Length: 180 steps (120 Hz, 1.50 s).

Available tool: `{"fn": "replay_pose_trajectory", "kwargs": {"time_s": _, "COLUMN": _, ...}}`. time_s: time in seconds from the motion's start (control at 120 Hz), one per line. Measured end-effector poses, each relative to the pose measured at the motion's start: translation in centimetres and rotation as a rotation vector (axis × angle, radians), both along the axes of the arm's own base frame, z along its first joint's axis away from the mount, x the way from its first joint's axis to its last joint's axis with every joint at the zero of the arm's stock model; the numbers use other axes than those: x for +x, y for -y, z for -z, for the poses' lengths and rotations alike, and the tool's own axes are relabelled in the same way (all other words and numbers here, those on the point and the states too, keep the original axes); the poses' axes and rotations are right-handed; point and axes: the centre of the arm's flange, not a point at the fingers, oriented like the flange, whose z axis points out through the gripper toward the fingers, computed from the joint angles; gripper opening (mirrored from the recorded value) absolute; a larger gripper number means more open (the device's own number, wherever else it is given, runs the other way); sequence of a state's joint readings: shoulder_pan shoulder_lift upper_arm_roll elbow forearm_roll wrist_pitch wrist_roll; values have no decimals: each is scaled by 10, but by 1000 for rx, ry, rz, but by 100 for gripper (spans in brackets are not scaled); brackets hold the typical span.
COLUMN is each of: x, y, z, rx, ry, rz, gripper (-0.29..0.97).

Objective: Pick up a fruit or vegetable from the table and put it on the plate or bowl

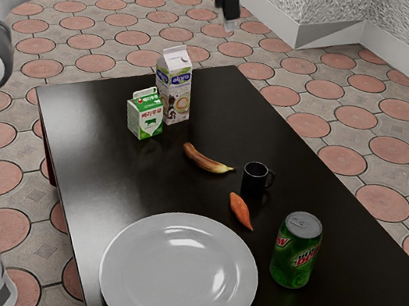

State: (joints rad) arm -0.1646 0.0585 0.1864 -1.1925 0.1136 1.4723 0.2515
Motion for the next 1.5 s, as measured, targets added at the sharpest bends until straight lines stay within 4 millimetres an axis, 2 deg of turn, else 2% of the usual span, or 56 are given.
{"fn": "replay_pose_trajectory", "kwargs": {"time_s": 0.092, "x": 6, "y": 65, "z": 19, "rx": 9, "ry": -44, "rz": 111, "gripper": 68}}
{"fn": "replay_pose_trajectory", "kwargs": {"time_s": 0.125, "x": 6, "y": 79, "z": 22, "rx": 11, "ry": -53, "rz": 135, "gripper": 68}}
{"fn": "replay_pose_trajectory", "kwargs": {"time_s": 0.167, "x": 6, "y": 88, "z": 26, "rx": 13, "ry": -62, "rz": 147, "gripper": 68}}
{"fn": "replay_pose_trajectory", "kwargs": {"time_s": 0.283, "x": 10, "y": 79, "z": 51, "rx": -6, "ry": -132, "rz": 85, "gripper": 68}}
{"fn": "replay_pose_trajectory", "kwargs": {"time_s": 0.367, "x": 0, "y": 74, "z": 56, "rx": -54, "ry": -193, "rz": -27, "gripper": 68}}
{"fn": "replay_pose_trajectory", "kwargs": {"time_s": 0.508, "x": -10, "y": 85, "z": 70, "rx": -78, "ry": -282, "rz": -243, "gripper": 68}}
{"fn": "replay_pose_trajectory", "kwargs": {"time_s": 0.642, "x": 0, "y": 85, "z": 97, "rx": -38, "ry": -335, "rz": -466, "gripper": 68}}
{"fn": "replay_pose_trajectory", "kwargs": {"time_s": 0.733, "x": 4, "y": 86, "z": 107, "rx": -12, "ry": -333, "rz": -603, "gripper": 68}}
{"fn": "replay_pose_trajectory", "kwargs": {"time_s": 0.808, "x": 10, "y": 81, "z": 118, "rx": 16, "ry": -320, "rz": -707, "gripper": 68}}
{"fn": "replay_pose_trajectory", "kwargs": {"time_s": 0.867, "x": 7, "y": 71, "z": 130, "rx": 26, "ry": -304, "rz": -781, "gripper": 68}}
{"fn": "replay_pose_trajectory", "kwargs": {"time_s": 0.917, "x": -1, "y": 49, "z": 140, "rx": 15, "ry": -281, "rz": -855, "gripper": 68}}
{"fn": "replay_pose_trajectory", "kwargs": {"time_s": 0.975, "x": 0, "y": 21, "z": 147, "rx": 14, "ry": -223, "rz": -946, "gripper": 68}}
{"fn": "replay_pose_trajectory", "kwargs": {"time_s": 1.042, "x": 9, "y": -7, "z": 154, "rx": 22, "ry": -136, "rz": -1043, "gripper": 68}}
{"fn": "replay_pose_trajectory", "kwargs": {"time_s": 1.092, "x": 25, "y": -20, "z": 164, "rx": 31, "ry": -82, "rz": -1106, "gripper": 68}}
{"fn": "replay_pose_trajectory", "kwargs": {"time_s": 1.192, "x": 52, "y": -21, "z": 183, "rx": 40, "ry": -9, "rz": -1174, "gripper": 68}}
{"fn": "replay_pose_trajectory", "kwargs": {"time_s": 1.358, "x": 63, "y": -9, "z": 182, "rx": -20, "ry": 68, "rz": -1255, "gripper": 68}}
{"fn": "replay_pose_trajectory", "kwargs": {"time_s": 1.5, "x": 61, "y": -40, "z": 195, "rx": -144, "ry": 57, "rz": -1421, "gripper": 68}}
